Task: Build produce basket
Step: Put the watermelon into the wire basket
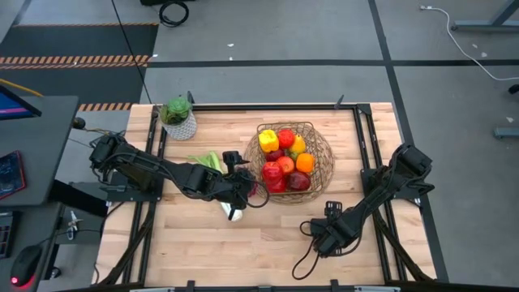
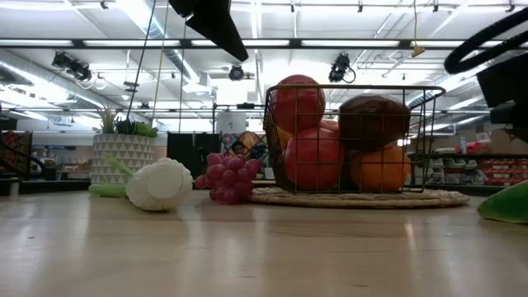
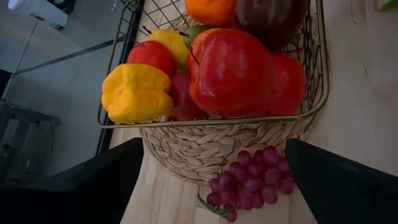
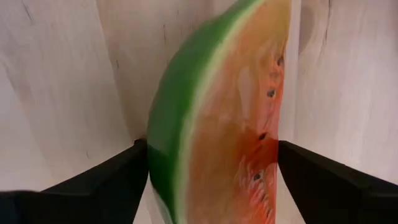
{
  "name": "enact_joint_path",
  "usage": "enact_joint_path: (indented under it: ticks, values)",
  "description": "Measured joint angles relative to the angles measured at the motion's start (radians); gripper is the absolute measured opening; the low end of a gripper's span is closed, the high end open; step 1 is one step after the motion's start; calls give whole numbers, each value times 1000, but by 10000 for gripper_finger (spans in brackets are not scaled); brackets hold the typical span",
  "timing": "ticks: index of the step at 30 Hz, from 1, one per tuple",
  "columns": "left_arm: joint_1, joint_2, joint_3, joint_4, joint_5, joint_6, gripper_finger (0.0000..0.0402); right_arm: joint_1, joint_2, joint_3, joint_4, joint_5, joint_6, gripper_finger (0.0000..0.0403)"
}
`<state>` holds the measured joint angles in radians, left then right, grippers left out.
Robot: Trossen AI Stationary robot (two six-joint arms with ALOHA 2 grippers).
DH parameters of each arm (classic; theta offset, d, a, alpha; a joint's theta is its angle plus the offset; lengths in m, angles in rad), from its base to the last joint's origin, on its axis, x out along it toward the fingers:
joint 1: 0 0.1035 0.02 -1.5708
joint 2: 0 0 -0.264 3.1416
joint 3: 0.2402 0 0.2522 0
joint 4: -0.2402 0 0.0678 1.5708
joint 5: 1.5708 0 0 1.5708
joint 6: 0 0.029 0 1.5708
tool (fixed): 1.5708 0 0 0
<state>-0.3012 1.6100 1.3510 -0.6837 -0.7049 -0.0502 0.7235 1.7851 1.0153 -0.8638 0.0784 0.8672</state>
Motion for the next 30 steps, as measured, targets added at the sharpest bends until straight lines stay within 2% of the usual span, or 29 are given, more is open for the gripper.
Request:
enact_joint_path:
  ticks: [11,19,30]
  values:
    - [0,0,0,-1,0,0,400,-4,5,5,-5,-22,-33,313]
    - [0,0,0,-1,0,0,400,-5,8,114,-98,-47,-115,308]
    - [0,0,0,-28,0,-2,400,-25,-28,243,-181,36,-201,307]
